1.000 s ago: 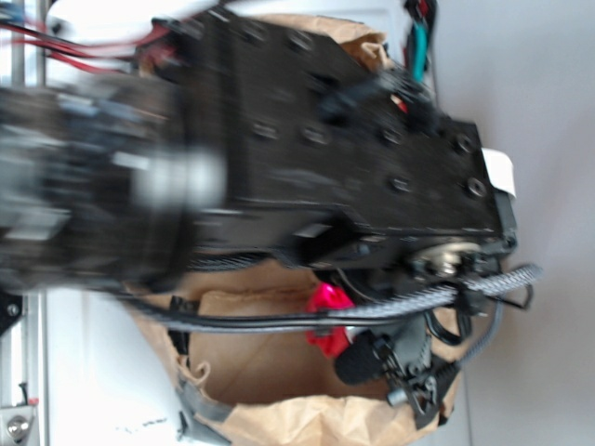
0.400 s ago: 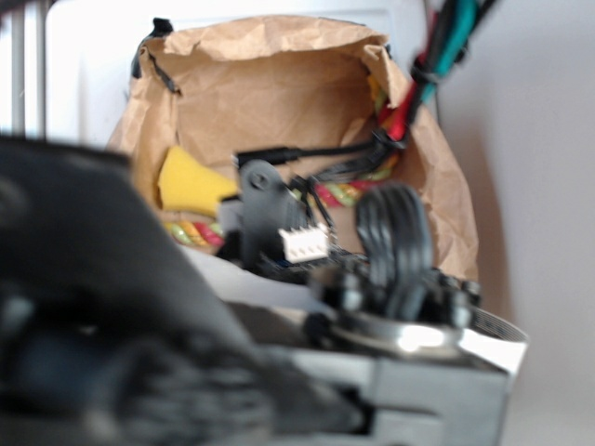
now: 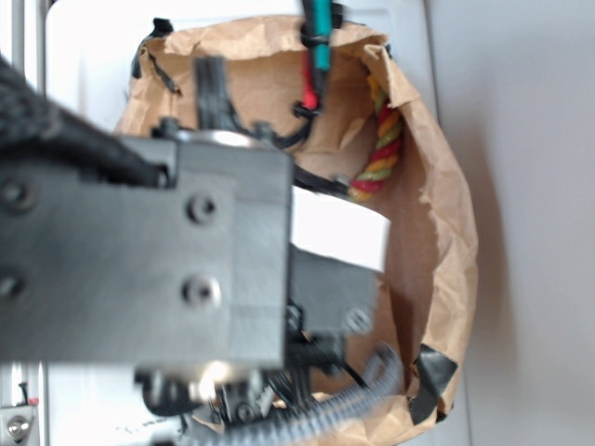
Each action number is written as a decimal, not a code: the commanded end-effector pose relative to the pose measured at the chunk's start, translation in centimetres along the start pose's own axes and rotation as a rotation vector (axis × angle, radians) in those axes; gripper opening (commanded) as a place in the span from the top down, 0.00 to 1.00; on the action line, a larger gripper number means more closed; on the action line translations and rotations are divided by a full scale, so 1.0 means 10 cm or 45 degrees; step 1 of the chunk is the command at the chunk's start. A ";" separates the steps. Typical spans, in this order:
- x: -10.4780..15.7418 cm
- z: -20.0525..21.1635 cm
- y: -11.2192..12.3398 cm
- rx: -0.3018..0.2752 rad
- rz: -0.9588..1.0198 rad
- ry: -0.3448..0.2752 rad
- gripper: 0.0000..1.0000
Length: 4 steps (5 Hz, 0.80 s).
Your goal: Grab the red paper.
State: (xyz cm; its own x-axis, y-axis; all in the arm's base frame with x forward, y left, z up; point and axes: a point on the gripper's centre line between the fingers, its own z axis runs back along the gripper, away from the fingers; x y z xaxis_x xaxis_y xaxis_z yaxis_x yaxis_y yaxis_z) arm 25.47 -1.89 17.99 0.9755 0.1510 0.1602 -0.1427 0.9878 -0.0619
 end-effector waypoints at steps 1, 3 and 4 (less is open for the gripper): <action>0.07 0.24 0.04 -0.002 0.045 -0.077 1.00; 0.28 0.23 0.22 0.068 0.077 -0.084 1.00; 0.34 0.15 0.31 0.112 0.117 -0.109 1.00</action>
State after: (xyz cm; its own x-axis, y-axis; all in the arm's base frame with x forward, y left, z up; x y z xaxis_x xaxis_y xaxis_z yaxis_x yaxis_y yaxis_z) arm 27.71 1.56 18.17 0.9545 0.2262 0.1946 -0.2331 0.9724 0.0128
